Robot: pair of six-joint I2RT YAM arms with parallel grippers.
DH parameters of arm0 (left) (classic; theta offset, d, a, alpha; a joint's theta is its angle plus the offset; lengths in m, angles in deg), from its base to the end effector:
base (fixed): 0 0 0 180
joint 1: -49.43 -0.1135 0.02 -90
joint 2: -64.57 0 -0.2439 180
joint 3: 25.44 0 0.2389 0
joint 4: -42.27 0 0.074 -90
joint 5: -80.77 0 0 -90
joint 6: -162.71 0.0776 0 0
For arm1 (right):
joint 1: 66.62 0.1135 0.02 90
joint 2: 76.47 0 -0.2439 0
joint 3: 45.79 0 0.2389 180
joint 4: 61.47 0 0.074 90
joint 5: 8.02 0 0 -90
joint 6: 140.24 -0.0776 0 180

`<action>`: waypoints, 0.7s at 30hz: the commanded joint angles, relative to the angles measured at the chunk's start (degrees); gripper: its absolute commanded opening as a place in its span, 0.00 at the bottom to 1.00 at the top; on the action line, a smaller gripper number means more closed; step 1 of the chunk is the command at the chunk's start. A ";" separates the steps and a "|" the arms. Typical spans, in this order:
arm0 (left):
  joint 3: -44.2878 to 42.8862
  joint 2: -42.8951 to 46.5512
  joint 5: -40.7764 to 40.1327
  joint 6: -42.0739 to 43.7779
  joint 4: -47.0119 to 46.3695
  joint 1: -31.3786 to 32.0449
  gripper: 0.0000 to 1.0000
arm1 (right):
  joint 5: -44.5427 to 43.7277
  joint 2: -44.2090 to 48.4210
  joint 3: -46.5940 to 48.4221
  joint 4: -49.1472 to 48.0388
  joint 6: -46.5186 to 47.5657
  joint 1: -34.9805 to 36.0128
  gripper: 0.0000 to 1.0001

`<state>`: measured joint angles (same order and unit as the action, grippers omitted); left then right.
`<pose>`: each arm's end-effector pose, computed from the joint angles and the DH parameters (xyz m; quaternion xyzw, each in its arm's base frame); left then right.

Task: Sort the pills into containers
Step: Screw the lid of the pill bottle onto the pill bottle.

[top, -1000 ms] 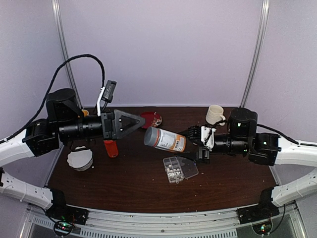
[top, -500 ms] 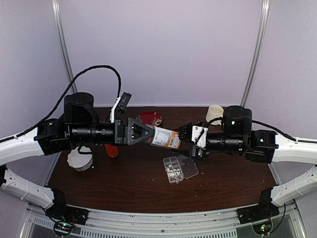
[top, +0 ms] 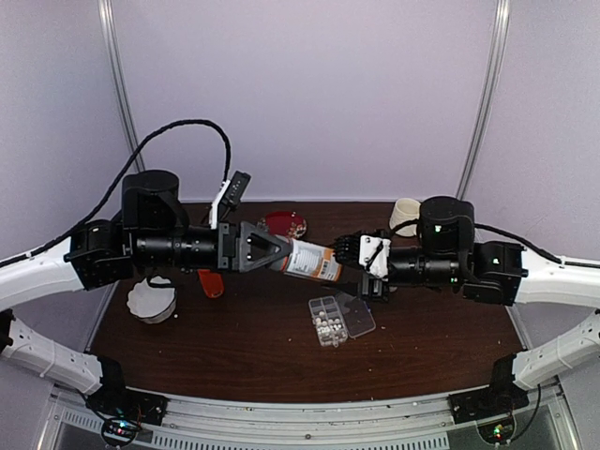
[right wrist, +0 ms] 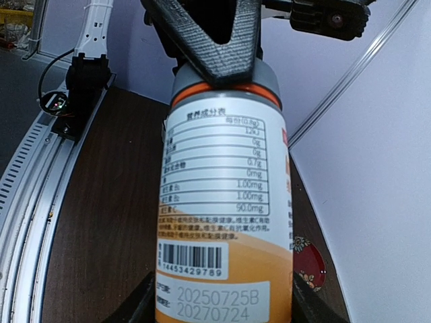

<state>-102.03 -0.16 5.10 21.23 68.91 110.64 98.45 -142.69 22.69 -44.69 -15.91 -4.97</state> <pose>0.1247 -0.2668 0.3451 0.1425 0.7767 -0.5588 0.2533 0.1250 0.2780 0.3089 -0.6402 0.4587 0.2531 0.5619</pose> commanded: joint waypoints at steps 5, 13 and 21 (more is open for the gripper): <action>-6.58 -3.85 9.44 17.31 1.90 0.31 0.11 | 10.15 -1.84 6.57 4.14 -7.96 -1.53 0.00; -9.95 -3.49 15.95 56.68 10.49 0.64 0.00 | 27.42 -2.96 8.40 4.18 -17.09 -4.43 0.00; -15.05 -4.78 17.36 101.24 24.48 0.66 0.00 | 38.65 -3.30 8.04 0.53 -27.12 -6.55 0.00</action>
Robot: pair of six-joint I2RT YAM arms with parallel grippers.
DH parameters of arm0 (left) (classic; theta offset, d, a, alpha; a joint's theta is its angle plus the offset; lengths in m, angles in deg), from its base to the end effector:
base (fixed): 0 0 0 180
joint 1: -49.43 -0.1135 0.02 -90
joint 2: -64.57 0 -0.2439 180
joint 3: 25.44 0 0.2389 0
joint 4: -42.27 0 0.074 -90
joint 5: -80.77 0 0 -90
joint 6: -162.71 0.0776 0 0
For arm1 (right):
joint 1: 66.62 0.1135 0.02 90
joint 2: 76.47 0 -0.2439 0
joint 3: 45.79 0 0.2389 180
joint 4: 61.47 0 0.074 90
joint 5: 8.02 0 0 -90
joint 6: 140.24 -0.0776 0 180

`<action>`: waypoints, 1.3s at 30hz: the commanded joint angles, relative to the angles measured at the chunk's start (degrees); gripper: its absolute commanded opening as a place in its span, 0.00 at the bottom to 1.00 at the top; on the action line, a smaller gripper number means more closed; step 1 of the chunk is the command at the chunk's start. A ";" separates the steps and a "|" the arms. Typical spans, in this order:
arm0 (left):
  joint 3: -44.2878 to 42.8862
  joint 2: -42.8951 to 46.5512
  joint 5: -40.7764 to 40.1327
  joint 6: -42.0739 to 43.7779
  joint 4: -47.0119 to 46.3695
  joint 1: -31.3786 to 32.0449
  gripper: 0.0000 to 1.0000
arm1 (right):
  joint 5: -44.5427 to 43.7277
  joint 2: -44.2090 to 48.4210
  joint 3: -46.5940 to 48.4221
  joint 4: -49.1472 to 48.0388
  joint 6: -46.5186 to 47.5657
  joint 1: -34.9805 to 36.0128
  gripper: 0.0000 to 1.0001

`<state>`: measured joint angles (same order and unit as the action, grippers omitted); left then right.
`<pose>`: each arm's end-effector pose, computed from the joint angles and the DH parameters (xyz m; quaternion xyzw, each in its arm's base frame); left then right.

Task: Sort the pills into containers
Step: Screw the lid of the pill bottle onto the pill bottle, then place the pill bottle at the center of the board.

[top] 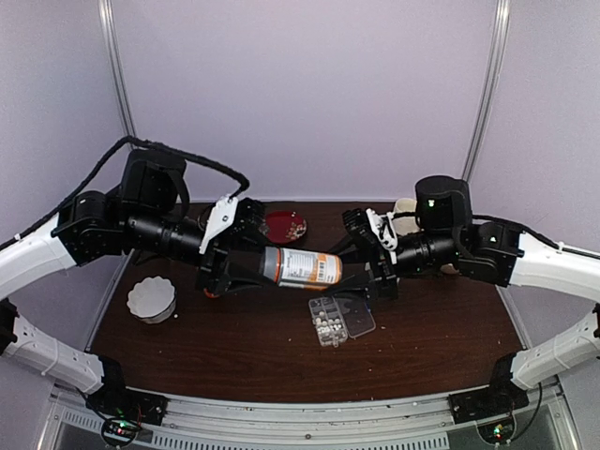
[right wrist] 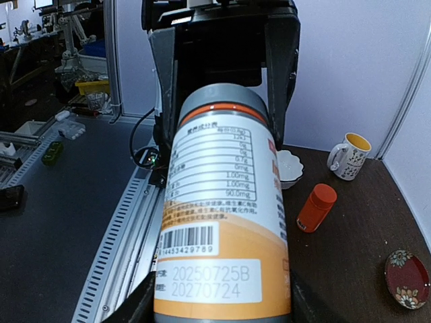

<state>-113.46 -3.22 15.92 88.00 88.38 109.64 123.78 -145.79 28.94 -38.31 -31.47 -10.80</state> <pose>0.1114 -0.2609 0.3590 0.5978 0.5833 -0.3684 0.4083 0.1242 0.2750 0.3240 -0.6245 0.4729 0.4482 0.4307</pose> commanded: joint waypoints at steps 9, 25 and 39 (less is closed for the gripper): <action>-9.51 -4.67 1.48 54.52 8.59 1.66 0.00 | 17.26 -1.37 -0.42 -11.05 -19.60 -1.60 0.00; 1.12 0.26 1.97 54.65 -6.30 1.71 0.00 | 18.46 -2.54 -8.84 -29.76 -36.48 -2.73 0.00; -2.00 -2.11 -10.42 38.39 8.71 1.67 0.00 | -8.83 7.35 -13.09 -5.97 -12.12 -3.34 1.00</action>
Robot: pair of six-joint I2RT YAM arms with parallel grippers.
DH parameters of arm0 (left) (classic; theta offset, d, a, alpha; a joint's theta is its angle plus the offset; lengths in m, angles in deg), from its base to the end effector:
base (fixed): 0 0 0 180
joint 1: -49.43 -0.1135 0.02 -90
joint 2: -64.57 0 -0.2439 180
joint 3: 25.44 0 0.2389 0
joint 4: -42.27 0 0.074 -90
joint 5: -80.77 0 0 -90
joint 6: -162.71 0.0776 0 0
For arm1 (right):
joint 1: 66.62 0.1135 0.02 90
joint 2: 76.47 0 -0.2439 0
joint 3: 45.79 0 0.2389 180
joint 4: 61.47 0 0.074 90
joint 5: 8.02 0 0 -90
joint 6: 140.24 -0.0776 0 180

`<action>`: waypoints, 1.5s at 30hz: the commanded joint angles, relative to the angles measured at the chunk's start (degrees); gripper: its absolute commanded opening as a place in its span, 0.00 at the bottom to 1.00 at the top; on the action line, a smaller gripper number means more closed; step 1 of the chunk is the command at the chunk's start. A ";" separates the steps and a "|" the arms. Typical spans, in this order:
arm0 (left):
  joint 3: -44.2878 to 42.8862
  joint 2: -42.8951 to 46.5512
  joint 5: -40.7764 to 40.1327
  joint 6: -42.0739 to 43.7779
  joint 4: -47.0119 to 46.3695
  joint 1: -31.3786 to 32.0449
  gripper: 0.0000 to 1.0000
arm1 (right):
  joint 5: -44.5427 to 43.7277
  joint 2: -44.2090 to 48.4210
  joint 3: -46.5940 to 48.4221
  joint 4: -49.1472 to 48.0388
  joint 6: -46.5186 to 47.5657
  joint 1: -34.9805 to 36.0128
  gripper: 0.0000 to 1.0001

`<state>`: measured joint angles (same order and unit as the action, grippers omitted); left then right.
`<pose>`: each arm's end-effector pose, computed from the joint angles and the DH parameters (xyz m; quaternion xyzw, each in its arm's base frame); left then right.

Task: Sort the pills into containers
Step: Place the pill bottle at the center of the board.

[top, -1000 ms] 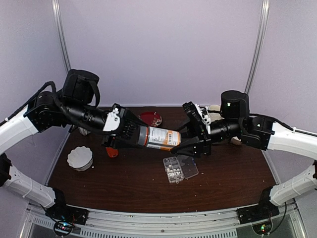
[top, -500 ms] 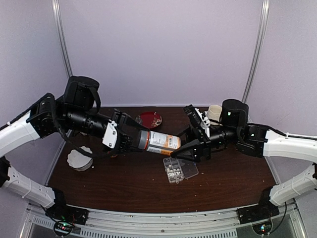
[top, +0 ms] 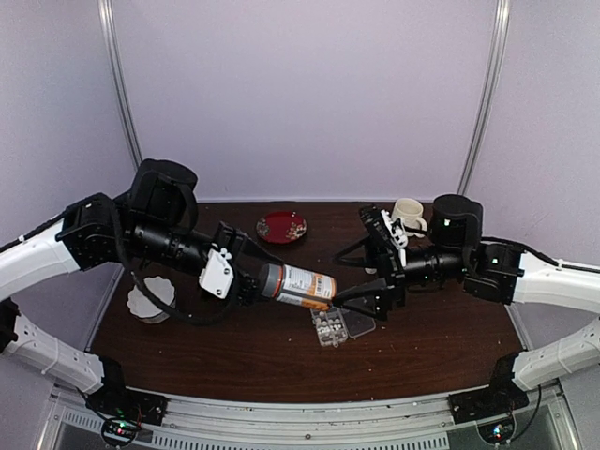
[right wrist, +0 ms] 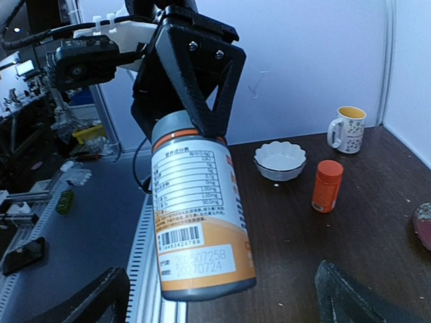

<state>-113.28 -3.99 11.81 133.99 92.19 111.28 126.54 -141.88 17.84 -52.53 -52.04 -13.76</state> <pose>0.1086 -0.2621 0.3448 0.7942 0.3272 -0.1610 0.4860 0.1283 0.2595 0.3038 -0.5254 0.5388 0.5304 0.3904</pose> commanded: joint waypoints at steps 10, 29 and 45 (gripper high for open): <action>-8.93 -15.48 -10.79 -30.63 18.54 -0.03 0.00 | -27.38 10.21 -7.15 5.78 1.81 -0.39 1.00; -25.33 -42.55 -19.49 -48.74 35.40 -0.99 0.00 | -43.40 19.20 -19.33 1.57 -4.35 -0.48 1.00; -44.96 -55.11 -25.96 -49.73 44.94 -21.24 0.00 | -44.73 21.66 -21.71 1.38 -5.28 -0.48 1.00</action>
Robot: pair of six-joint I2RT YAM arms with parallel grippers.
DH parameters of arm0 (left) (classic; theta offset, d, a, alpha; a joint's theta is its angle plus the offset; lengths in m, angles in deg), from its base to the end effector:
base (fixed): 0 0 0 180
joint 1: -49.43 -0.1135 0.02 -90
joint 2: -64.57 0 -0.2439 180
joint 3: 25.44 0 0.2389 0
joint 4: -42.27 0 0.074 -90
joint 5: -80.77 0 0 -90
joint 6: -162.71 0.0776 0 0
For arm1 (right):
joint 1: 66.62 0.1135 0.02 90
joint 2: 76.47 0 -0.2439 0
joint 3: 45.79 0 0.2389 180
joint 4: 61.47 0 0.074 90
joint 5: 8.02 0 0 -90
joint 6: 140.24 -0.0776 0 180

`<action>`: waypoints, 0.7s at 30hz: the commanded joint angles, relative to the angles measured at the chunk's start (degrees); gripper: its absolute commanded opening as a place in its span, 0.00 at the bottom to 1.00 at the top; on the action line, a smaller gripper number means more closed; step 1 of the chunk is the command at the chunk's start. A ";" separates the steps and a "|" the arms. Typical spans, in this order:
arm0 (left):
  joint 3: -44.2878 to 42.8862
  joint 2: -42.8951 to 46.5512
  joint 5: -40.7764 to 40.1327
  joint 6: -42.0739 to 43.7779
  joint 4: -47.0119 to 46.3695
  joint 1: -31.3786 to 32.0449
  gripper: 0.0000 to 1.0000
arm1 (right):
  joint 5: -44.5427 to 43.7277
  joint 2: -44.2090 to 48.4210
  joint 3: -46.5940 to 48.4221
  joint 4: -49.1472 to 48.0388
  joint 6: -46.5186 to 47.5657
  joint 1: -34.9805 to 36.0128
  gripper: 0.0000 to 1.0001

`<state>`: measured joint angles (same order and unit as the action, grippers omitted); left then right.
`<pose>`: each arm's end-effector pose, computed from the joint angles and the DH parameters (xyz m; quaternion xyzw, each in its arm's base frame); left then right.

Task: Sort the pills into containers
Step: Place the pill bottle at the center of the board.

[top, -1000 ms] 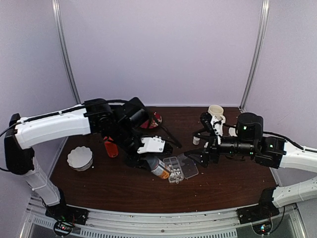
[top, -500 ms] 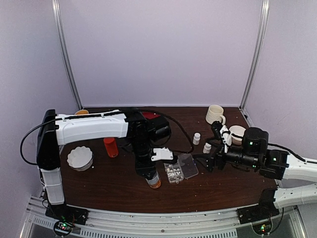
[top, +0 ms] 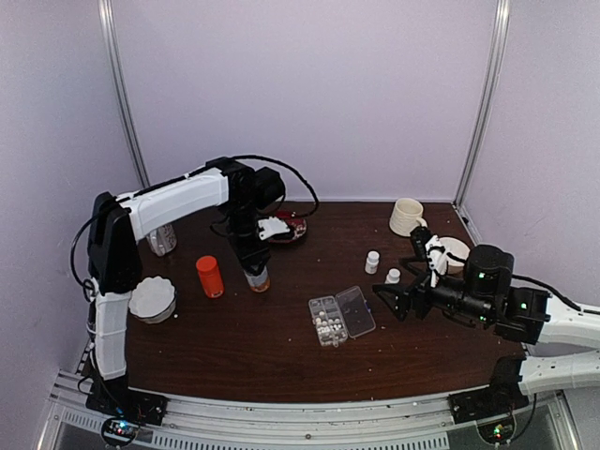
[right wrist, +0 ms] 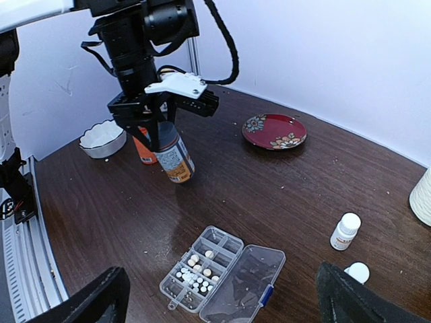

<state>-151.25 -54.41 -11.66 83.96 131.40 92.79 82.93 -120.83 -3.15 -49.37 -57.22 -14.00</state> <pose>0.2899 -0.2693 0.2051 0.4563 0.8870 0.0018 0.0704 0.1396 0.1848 0.2406 -0.3099 0.7234 0.3122 0.5321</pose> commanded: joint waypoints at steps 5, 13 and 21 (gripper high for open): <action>-16.13 -10.43 -1.45 2.64 9.25 -5.51 0.00 | -0.07 -0.05 -0.68 -2.65 0.36 -0.24 1.00; -16.98 -12.65 -3.70 2.92 9.73 -6.00 0.69 | 0.53 -2.62 0.13 -3.82 1.08 -0.24 1.00; -18.40 -9.43 -4.31 1.41 7.30 -6.00 0.97 | 0.80 -3.30 1.76 -2.89 1.97 -0.23 1.00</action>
<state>-167.27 -66.69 -14.79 86.25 139.42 86.67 83.26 -124.37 -3.43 -51.44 -55.99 -14.00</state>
